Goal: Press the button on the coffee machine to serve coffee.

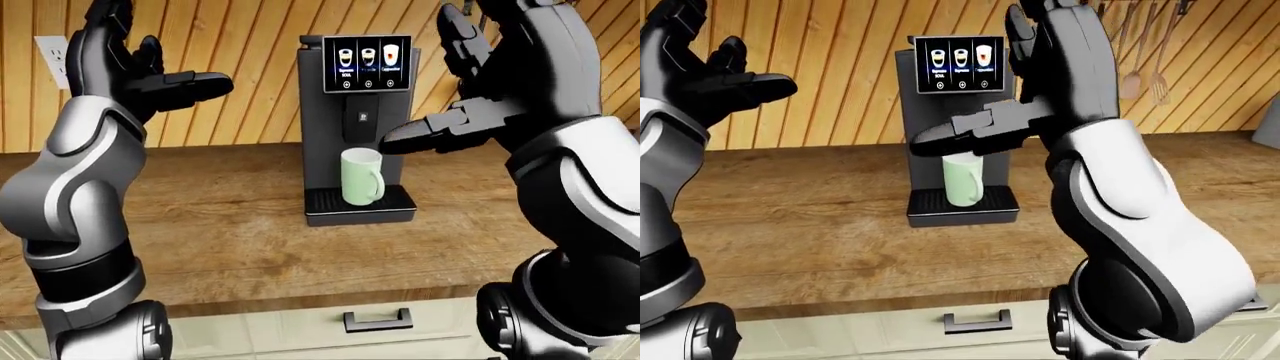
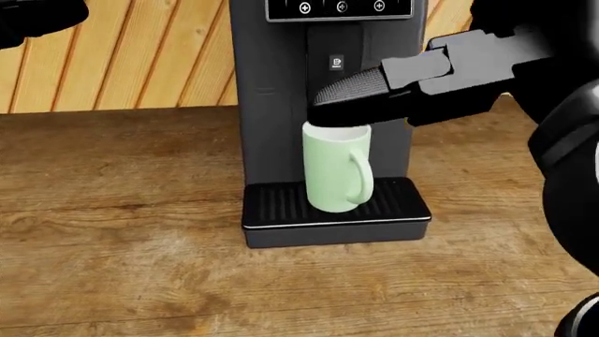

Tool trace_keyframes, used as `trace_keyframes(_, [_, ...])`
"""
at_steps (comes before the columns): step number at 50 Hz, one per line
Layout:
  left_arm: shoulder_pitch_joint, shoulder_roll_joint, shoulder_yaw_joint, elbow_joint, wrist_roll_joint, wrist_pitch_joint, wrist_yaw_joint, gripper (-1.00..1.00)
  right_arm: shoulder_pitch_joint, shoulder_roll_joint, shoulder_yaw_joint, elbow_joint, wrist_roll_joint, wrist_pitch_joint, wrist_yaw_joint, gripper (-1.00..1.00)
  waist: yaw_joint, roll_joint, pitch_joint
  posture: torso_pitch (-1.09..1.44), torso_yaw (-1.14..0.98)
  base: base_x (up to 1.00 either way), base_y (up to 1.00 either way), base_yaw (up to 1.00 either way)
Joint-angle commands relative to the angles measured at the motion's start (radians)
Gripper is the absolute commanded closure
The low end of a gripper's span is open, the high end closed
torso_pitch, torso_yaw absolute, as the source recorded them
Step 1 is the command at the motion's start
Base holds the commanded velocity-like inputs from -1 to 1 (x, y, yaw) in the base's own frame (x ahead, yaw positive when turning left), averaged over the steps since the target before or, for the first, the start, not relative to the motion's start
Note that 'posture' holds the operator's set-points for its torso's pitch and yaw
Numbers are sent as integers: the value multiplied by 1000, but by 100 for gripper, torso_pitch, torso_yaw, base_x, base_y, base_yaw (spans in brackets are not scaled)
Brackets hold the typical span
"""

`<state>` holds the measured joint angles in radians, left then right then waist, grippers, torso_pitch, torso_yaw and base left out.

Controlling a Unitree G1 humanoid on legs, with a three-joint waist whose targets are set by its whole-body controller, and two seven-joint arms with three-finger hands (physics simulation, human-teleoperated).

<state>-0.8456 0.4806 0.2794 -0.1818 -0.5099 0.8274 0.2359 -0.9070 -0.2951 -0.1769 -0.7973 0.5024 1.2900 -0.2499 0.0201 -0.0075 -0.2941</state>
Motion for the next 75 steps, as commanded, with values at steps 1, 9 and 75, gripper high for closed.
trace_keyframes(1, [-31, 11, 6, -16, 2, -28, -3, -100, -35, 4, -11, -13, 7, 4, 7, -100, 0, 4, -3, -47, 0, 0, 0, 0])
trace_keyframes(9, [-28, 8, 4, -14, 9, -32, -7, -100, -15, 32, 21, -33, 21, 1, 37, -100, 0, 7, -3, -47, 0, 0, 0, 0])
trace_keyframes(75, [-23, 0, 3, -7, 36, -43, -25, -100, 147, 126, 165, -147, -296, 141, 421, -100, -3, 15, -10, -47, 0, 0, 0, 0])
